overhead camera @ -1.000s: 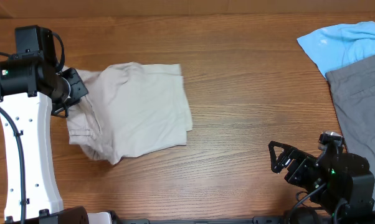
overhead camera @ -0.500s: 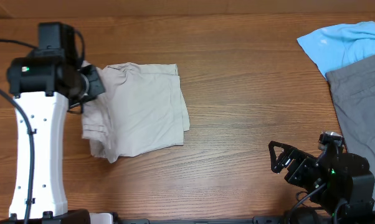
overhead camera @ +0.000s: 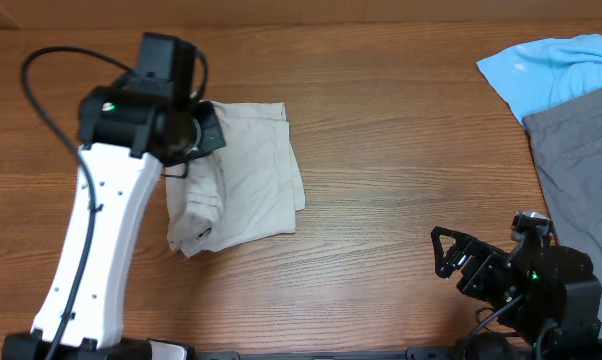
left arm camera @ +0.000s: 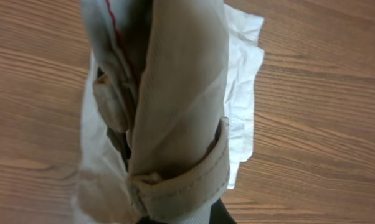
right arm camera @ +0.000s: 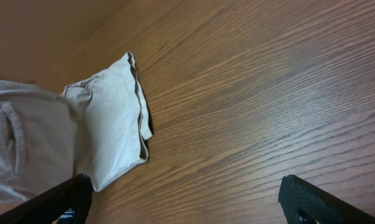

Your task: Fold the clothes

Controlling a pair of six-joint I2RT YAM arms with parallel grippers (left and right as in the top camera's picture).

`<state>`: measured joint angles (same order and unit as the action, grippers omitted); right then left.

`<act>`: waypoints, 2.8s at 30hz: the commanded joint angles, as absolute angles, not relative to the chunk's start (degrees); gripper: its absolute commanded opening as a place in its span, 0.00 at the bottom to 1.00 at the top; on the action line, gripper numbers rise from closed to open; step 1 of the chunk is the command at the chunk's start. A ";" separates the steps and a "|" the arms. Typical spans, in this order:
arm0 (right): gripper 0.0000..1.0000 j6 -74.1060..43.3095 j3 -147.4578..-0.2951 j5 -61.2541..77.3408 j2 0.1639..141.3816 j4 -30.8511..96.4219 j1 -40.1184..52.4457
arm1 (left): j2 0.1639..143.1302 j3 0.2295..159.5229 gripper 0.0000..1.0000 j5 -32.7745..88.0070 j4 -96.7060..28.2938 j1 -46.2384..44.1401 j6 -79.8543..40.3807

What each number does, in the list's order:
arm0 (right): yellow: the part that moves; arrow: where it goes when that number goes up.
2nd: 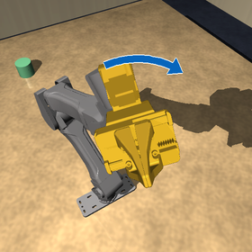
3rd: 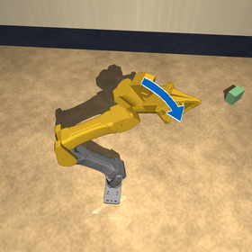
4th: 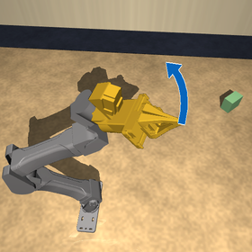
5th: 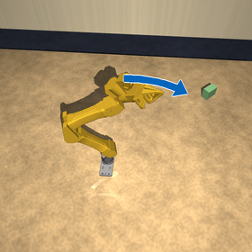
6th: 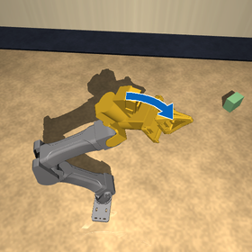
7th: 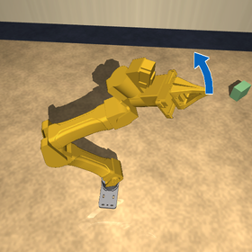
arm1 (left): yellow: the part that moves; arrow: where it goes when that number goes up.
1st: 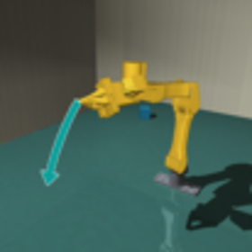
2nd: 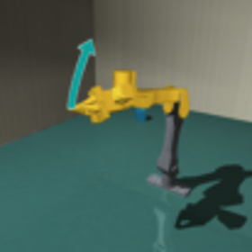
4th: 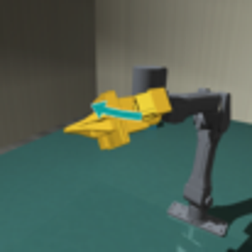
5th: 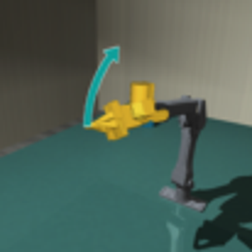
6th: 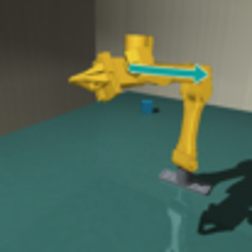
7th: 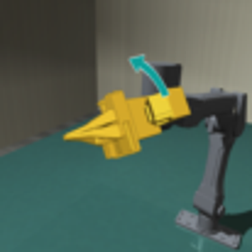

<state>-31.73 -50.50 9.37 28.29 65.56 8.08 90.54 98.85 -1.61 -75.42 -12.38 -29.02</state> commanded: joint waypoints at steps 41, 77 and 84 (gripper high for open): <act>1.00 -31.97 -51.33 8.58 28.29 65.19 8.29 | 109.06 100.25 0.68 -0.30 -66.22 -16.43 -32.73; 1.00 -31.97 -51.33 8.58 28.29 65.21 8.29 | 121.84 103.88 0.57 13.56 -74.83 -1.45 -8.99; 1.00 -31.97 -51.33 8.58 28.29 65.21 8.29 | 127.35 103.88 0.39 13.50 -72.05 -0.30 -10.74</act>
